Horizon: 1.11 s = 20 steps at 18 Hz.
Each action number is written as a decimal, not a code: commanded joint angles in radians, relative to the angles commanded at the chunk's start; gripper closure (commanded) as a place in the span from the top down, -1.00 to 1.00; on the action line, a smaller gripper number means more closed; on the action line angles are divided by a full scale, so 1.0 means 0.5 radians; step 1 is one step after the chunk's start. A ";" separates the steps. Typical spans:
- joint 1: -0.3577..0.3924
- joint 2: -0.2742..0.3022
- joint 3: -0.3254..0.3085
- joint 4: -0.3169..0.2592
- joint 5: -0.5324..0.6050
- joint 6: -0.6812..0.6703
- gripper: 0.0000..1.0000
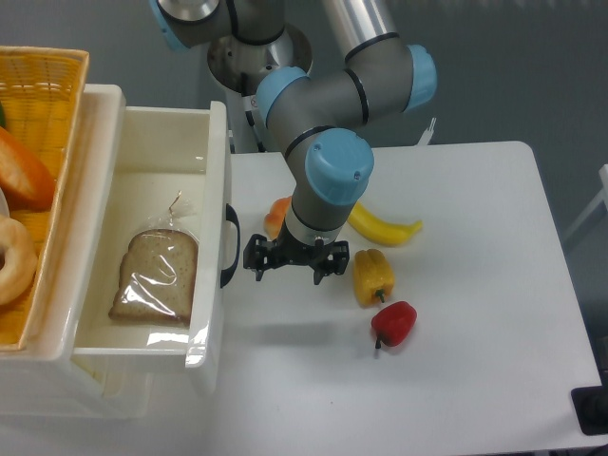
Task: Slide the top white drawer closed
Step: 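Bring the open gripper against the drawer's black handle side, then push the white drawer into the cabinet with the gripper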
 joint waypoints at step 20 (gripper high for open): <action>-0.181 0.037 0.028 -0.006 -0.018 0.000 1.00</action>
